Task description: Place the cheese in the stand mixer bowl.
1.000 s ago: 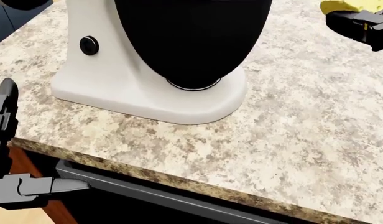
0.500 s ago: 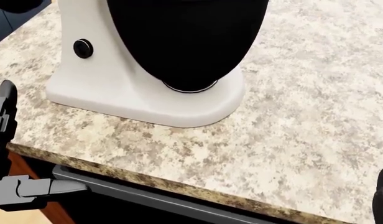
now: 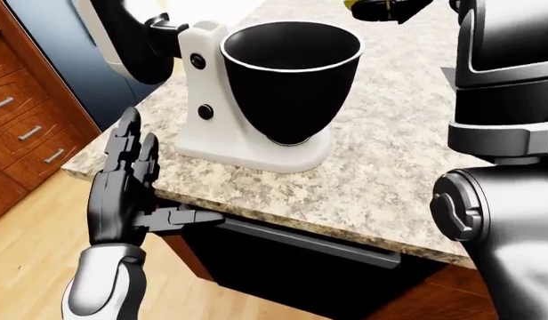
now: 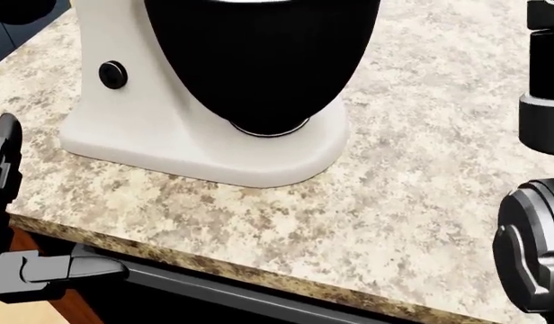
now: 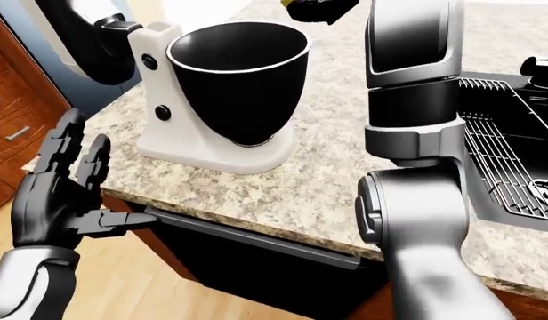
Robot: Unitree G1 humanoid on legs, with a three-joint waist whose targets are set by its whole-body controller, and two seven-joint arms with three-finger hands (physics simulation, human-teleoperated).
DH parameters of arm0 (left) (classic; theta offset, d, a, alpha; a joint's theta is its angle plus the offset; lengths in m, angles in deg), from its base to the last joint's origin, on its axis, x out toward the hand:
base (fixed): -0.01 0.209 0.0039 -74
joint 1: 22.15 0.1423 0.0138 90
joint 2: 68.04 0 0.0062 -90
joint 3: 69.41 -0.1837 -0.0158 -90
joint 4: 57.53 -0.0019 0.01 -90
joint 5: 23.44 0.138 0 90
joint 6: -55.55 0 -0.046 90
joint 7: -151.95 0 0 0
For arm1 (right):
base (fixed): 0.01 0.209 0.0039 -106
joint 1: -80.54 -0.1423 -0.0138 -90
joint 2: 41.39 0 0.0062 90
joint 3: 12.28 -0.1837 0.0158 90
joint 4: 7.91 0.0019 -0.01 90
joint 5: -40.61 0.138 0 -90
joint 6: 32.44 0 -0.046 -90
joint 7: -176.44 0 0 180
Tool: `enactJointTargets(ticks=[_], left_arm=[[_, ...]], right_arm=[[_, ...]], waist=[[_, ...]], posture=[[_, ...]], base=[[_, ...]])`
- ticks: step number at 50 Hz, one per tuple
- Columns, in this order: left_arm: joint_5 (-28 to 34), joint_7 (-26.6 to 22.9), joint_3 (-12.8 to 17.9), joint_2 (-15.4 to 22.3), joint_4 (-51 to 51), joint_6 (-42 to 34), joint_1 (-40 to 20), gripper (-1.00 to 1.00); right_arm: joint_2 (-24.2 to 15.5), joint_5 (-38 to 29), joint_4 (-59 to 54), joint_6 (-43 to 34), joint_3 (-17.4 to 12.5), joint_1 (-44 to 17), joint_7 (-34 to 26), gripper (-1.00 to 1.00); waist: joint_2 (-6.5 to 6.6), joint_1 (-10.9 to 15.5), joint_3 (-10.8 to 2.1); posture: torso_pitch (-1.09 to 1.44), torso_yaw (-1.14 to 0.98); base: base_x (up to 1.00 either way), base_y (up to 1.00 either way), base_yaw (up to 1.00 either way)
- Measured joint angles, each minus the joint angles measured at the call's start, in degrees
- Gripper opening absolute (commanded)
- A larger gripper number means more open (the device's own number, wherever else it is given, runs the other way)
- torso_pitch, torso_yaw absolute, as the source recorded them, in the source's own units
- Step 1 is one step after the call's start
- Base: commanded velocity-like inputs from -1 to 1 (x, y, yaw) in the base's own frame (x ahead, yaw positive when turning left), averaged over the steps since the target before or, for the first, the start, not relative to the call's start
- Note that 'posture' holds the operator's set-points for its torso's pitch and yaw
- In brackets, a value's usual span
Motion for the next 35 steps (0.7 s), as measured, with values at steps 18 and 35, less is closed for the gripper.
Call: enactJointTargets(ticks=[18, 35], left_arm=[[-0.62, -0.17, 0.75, 0.13, -1.03, 0.94, 0.28, 1.00], [-0.97, -0.32, 1.18, 0.10, -1.52, 1.78, 0.78, 1.00]], right_arm=[[4.46, -0.52, -13.19, 7.08, 1.47, -6.75, 1.76, -1.00], [8.73, 0.58, -21.89, 12.68, 2.46, -10.61, 3.34, -1.00]], waist=[[0.34, -0.21, 0.06], [0.55, -0.26, 0.00]], posture=[[0.00, 0.00], [0.00, 0.00]], base=[[0.00, 0.00, 0.00], [0.00, 0.00, 0.00]])
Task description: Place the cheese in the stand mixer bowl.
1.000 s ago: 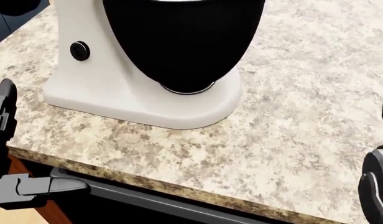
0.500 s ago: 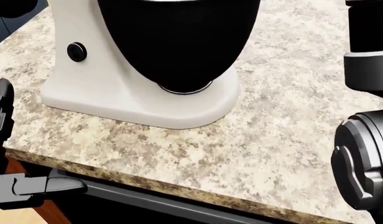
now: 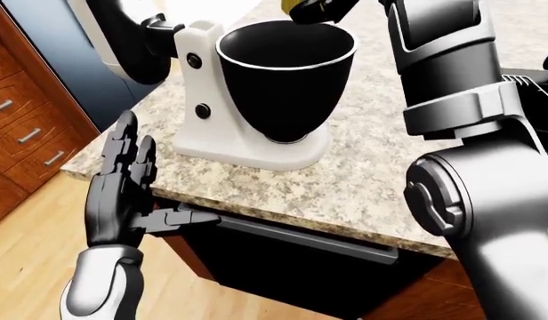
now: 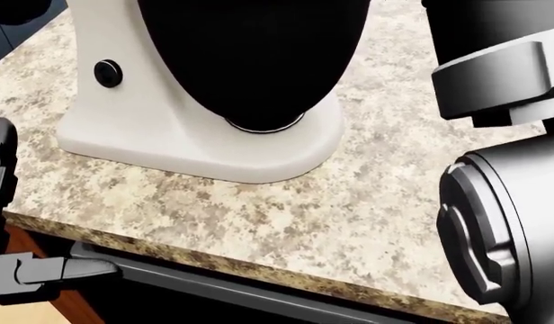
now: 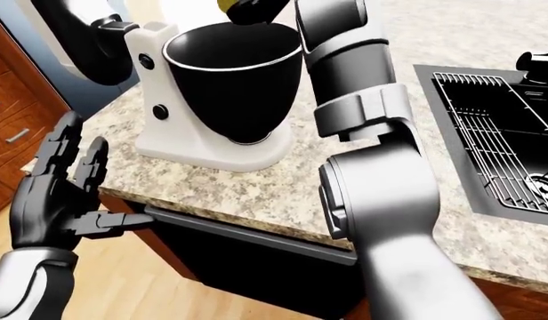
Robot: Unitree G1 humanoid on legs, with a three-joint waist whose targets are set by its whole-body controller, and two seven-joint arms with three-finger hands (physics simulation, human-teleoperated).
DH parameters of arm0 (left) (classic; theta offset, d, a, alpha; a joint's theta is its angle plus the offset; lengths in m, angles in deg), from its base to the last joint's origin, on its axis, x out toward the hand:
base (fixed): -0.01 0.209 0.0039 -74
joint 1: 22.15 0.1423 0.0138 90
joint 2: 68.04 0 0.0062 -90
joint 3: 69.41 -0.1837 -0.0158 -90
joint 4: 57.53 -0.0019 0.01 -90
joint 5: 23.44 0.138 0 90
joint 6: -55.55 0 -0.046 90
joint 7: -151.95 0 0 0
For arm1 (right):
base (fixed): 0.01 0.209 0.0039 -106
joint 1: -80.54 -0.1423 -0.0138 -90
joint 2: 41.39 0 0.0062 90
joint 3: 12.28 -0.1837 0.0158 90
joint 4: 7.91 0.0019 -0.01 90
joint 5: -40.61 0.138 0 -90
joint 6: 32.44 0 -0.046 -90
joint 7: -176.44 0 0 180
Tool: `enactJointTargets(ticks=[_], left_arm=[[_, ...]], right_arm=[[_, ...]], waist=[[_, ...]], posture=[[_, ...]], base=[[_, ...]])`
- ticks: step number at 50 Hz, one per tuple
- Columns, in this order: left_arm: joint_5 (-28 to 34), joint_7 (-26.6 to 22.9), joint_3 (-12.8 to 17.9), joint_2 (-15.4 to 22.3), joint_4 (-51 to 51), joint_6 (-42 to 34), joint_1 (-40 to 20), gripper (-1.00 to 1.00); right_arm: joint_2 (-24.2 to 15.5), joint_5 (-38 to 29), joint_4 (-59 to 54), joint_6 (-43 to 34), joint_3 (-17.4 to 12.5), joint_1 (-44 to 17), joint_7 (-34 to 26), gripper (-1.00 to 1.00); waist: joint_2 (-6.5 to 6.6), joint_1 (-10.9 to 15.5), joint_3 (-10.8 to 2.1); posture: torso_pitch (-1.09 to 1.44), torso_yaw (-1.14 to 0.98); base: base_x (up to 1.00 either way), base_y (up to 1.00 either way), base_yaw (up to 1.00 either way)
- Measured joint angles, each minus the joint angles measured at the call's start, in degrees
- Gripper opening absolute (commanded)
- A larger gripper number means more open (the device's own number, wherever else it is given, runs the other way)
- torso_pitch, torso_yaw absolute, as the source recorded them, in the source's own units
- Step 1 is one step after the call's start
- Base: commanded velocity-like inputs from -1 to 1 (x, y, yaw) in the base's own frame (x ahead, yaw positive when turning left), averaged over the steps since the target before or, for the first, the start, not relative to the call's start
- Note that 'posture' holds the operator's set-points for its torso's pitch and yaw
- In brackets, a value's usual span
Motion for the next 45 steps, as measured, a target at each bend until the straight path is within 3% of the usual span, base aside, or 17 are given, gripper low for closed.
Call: enactJointTargets(ticks=[28, 45], left_arm=[[-1.60, -0.41, 1.74, 0.24, -0.65, 0.75, 0.71, 1.00], [-1.53, -0.74, 1.91, 0.14, -2.87, 2.94, 1.31, 1.00]], right_arm=[[3.16, -0.12, -15.66, 9.34, 0.36, -4.24, 1.21, -1.00], [4.44, -0.30, -18.37, 11.53, 0.34, -3.53, 1.50, -1.00]], waist=[[0.39, -0.17, -0.15], [0.30, -0.08, -0.13]], posture=[[0.00, 0.00], [0.00, 0.00]], base=[[0.00, 0.00, 0.00], [0.00, 0.00, 0.00]])
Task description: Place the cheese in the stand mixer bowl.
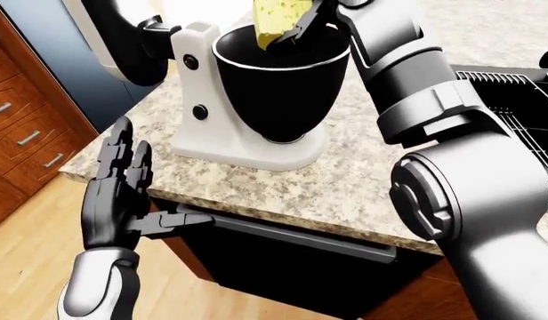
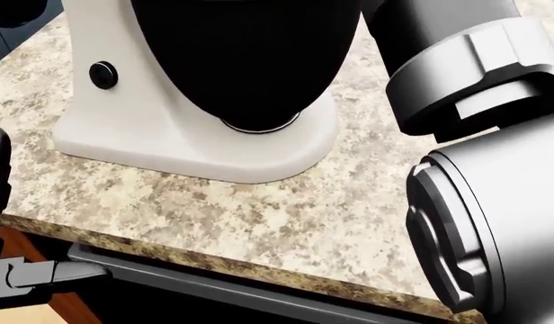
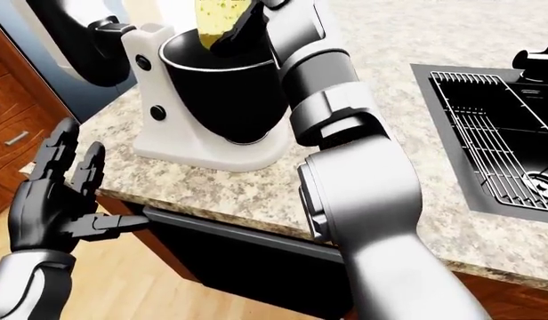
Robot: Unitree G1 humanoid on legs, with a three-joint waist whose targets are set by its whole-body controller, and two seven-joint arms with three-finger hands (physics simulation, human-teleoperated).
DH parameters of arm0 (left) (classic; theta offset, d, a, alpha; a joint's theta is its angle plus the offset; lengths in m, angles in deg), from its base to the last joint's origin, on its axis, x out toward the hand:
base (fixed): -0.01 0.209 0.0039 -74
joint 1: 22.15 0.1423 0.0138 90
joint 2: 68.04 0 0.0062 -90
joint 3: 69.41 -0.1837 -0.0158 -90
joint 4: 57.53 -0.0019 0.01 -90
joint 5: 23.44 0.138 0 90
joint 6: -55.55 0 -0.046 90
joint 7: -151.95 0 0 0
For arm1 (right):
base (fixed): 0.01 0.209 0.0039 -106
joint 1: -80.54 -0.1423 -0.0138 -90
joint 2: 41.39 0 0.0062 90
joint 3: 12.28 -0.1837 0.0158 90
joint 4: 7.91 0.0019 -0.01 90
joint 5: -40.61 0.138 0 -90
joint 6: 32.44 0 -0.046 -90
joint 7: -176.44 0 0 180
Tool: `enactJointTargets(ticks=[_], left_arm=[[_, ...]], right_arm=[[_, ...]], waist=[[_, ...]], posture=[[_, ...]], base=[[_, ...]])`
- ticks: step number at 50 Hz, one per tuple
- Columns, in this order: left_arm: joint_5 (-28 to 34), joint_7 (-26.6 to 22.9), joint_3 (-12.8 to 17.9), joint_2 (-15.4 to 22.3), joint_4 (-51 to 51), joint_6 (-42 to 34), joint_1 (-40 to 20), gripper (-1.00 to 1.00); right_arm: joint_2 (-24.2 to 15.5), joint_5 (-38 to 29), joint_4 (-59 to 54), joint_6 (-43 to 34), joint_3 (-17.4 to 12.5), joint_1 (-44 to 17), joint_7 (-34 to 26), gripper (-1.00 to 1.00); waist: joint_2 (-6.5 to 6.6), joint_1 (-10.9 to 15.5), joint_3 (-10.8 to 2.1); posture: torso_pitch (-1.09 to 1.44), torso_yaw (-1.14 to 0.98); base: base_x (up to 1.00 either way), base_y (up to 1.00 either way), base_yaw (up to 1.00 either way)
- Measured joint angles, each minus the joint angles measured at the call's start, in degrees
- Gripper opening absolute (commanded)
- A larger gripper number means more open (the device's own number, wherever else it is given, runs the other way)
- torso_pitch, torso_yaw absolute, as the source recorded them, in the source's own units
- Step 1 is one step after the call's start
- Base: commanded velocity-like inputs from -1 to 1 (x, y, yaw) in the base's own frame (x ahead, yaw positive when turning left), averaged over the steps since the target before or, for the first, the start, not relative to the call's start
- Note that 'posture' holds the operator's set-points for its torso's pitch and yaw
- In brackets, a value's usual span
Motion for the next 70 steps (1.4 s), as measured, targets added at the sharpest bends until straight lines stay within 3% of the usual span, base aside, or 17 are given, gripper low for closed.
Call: enactJointTargets(ticks=[3, 4, 5, 6, 7, 38, 58, 70], left_arm=[[0.00, 0.00, -0.03, 0.02, 0.07, 0.11, 0.04, 1.00], [-0.01, -0.01, -0.04, 0.00, 0.10, 0.19, 0.07, 1.00], [-0.01, -0.03, -0.06, -0.02, 0.09, 0.31, 0.15, 1.00], [-0.01, -0.05, -0.07, -0.04, 0.12, 0.36, 0.24, 1.00], [-0.02, -0.07, -0.06, -0.04, 0.17, 0.35, 0.29, 1.00], [-0.33, -0.03, 0.36, -0.10, 0.82, 0.28, 0.56, 1.00], [0.01, 0.03, 0.07, -0.11, 1.08, -0.15, 0.54, 1.00], [0.28, 0.07, 0.35, -0.20, 1.16, 0.15, 0.61, 1.00]], right_arm=[[0.07, -0.01, -0.06, 0.12, -0.01, 0.04, 0.07, -1.00], [0.09, -0.01, -0.04, 0.16, -0.01, 0.06, 0.09, -0.40], [0.10, 0.01, 0.01, 0.23, -0.03, 0.11, 0.11, 0.39], [0.12, 0.04, 0.05, 0.30, -0.04, 0.15, 0.08, 0.83], [0.13, 0.08, 0.08, 0.33, -0.05, 0.14, 0.04, 1.00], [-0.81, 0.28, 6.10, -1.52, -0.26, -0.70, 0.63, 1.00], [-3.91, 1.81, 26.82, -10.87, -0.65, 8.47, 0.48, 1.00], [-4.77, 1.89, 48.44, -19.10, -1.61, 20.82, 1.22, 1.00]], waist=[[0.00, 0.01, 0.00], [0.00, 0.01, -0.01], [0.00, 0.00, -0.03], [0.00, -0.01, -0.05], [0.01, -0.01, -0.05], [-0.05, 0.07, -0.12], [-0.45, 0.25, -0.07], [-0.86, 0.57, -0.06]], posture=[[0.00, 0.00], [0.00, 0.00], [0.00, 0.00], [0.00, 0.00], [0.00, 0.00], [0.00, 0.00], [0.00, 0.00], [0.00, 0.00]], base=[[0.00, 0.00, 0.00], [0.00, 0.00, 0.00], [0.00, 0.00, 0.00], [0.00, 0.00, 0.00], [0.00, 0.00, 0.00], [0.00, 0.00, 0.00], [0.00, 0.00, 0.00], [0.00, 0.00, 0.00]])
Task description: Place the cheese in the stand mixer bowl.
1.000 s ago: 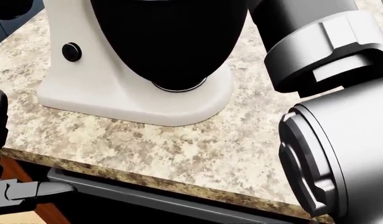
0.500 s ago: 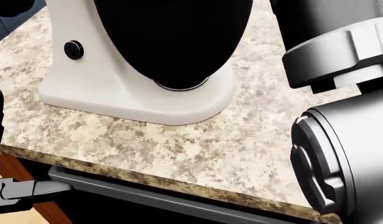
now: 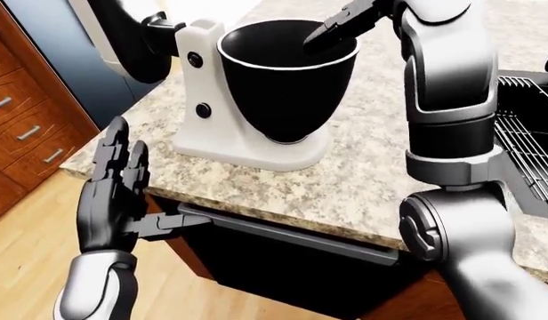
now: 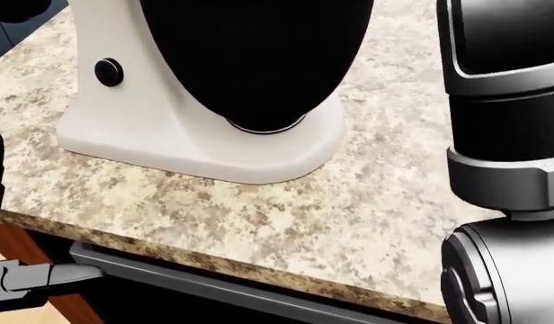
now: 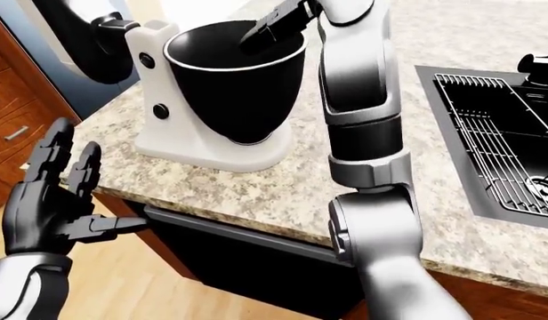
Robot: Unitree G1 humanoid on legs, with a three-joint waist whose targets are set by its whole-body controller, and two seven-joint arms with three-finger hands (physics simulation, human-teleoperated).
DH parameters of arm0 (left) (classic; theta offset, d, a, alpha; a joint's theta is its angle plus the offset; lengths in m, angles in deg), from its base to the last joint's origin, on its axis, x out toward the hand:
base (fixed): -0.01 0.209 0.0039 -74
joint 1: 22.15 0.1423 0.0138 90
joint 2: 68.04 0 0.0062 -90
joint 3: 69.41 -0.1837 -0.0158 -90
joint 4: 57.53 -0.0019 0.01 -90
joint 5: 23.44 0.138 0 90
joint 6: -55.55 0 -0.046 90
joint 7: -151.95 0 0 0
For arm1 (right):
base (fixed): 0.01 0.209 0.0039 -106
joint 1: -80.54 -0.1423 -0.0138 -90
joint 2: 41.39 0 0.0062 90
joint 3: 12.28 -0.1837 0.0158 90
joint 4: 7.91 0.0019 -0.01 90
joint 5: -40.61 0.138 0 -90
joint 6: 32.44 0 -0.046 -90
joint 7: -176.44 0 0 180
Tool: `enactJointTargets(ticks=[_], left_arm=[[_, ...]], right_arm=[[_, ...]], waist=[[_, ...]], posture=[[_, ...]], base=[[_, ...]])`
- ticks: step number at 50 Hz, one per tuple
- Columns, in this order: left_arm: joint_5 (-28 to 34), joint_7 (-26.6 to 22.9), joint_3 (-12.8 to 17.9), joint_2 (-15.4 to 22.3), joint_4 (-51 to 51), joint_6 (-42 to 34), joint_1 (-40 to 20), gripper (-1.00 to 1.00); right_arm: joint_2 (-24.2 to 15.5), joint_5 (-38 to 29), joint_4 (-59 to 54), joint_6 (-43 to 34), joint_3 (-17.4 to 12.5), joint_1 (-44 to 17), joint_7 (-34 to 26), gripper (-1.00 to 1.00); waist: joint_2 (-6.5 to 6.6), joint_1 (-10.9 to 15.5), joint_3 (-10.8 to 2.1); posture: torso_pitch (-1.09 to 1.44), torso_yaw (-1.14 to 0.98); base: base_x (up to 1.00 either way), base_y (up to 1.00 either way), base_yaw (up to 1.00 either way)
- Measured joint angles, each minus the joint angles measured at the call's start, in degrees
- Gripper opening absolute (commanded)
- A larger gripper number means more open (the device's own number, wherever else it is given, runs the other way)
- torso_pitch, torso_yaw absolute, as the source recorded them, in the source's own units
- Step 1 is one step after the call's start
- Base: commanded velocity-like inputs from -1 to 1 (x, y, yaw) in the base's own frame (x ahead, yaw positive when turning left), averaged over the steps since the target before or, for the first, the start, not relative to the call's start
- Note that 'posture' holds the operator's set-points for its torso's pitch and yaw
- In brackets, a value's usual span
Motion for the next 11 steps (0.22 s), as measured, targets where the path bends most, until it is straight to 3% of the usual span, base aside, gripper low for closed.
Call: enactJointTargets(ticks=[11], left_arm=[[0.21, -0.04, -0.10, -0.15, 0.22, -0.06, 0.21, 1.00]], right_arm=[[-1.60, 0.36, 13.13, -7.57, -0.30, 5.38, -0.51, 1.00]], waist=[[-0.12, 0.03, -0.04]], posture=[[0.00, 0.00]], base=[[0.00, 0.00, 0.00]])
